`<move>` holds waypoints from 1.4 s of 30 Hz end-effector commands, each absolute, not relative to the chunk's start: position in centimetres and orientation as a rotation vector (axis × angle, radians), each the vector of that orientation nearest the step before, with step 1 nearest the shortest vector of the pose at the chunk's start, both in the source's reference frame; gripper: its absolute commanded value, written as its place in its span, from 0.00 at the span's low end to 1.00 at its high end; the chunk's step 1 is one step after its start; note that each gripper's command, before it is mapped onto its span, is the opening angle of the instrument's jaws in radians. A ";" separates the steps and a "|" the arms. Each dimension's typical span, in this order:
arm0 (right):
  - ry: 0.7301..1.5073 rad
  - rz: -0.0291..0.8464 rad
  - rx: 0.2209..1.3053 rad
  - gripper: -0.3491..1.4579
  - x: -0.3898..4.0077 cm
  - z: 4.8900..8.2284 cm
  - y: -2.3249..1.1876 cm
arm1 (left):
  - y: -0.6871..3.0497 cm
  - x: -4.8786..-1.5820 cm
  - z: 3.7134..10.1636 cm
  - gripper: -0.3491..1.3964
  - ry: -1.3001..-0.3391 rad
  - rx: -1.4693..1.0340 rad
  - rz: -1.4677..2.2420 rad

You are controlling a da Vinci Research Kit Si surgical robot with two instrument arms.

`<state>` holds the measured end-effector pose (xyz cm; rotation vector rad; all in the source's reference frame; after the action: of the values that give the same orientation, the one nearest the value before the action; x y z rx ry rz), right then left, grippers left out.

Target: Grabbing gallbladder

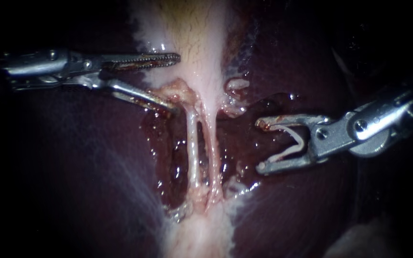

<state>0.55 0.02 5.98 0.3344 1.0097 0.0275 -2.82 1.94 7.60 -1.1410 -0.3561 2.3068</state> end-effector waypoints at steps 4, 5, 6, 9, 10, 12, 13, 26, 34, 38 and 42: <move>1.010 0.027 0.334 0.47 0.55 5.98 0.02 | 1.91 -2.79 7.54 0.33 -0.366 -1.115 2.292; 1.010 0.027 0.334 0.47 0.55 5.98 0.02 | 1.91 -2.78 7.52 0.31 -0.369 -1.109 2.288; 1.010 0.028 0.334 0.47 0.55 5.98 0.02 | 1.90 -2.78 7.51 0.29 -0.372 -1.102 2.284; 1.010 0.028 0.334 0.47 0.55 5.98 0.02 | 1.87 -2.76 7.46 0.25 -0.377 -1.089 2.275; 1.010 0.028 0.334 0.47 0.55 5.98 0.02 | 1.86 -2.76 7.44 0.24 -0.377 -1.084 2.277; 1.010 0.028 0.334 0.47 0.55 5.98 0.02 | 1.84 -2.76 7.42 0.22 -0.377 -1.080 2.278; 1.010 0.028 0.334 0.47 0.55 5.98 0.02 | 1.83 -2.76 7.40 0.22 -0.377 -1.079 2.277; 1.009 0.033 0.337 0.47 0.55 5.98 0.02 | 1.76 -2.76 7.11 0.00 -0.380 -1.066 2.273; 1.009 0.033 0.337 0.47 0.55 5.99 0.02 | 1.74 -2.71 6.75 0.00 -0.393 -1.054 2.268; 1.009 0.033 0.337 0.47 0.54 5.99 0.02 | 1.72 -2.62 6.53 0.00 -0.401 -1.053 2.264; 1.009 0.033 0.337 0.47 0.54 5.99 0.03 | 1.73 -2.53 6.29 0.00 -0.403 -1.052 2.257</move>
<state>0.54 0.03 5.99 0.3371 1.0087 0.0328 -2.52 1.73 6.24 -1.0515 -0.4048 2.2545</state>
